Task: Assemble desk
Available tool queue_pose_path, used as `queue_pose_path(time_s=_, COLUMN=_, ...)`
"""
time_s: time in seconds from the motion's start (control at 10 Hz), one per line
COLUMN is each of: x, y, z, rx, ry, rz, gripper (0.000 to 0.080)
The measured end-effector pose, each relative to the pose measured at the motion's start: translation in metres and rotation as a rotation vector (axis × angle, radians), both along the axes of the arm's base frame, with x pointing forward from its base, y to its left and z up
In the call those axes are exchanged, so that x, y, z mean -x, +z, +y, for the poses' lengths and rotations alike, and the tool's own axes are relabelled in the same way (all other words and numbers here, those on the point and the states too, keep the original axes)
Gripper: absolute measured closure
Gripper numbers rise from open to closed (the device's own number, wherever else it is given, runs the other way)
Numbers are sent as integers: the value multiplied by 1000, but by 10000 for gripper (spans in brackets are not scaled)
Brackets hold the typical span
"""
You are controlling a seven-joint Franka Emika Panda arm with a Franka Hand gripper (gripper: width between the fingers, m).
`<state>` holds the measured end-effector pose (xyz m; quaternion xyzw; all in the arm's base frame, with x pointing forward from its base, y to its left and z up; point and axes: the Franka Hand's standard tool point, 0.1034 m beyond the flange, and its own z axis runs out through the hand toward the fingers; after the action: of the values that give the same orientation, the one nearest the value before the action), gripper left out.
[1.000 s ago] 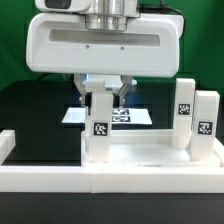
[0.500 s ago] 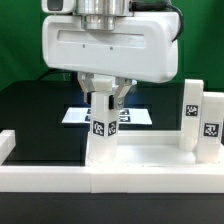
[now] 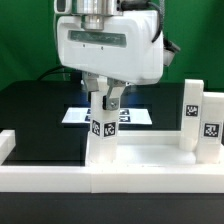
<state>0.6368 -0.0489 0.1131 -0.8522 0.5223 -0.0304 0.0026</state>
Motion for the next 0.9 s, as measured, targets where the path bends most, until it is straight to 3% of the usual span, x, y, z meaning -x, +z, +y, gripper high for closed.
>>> queue_pose_path(time_s=0.5, x=4, y=-1, z=-3, rx=-79, ry=-591, rz=-45, gripper=508)
queue_pose_path(time_s=0.9, x=6, y=-1, z=-4, rx=-84, ry=-809, rz=-47, gripper=501)
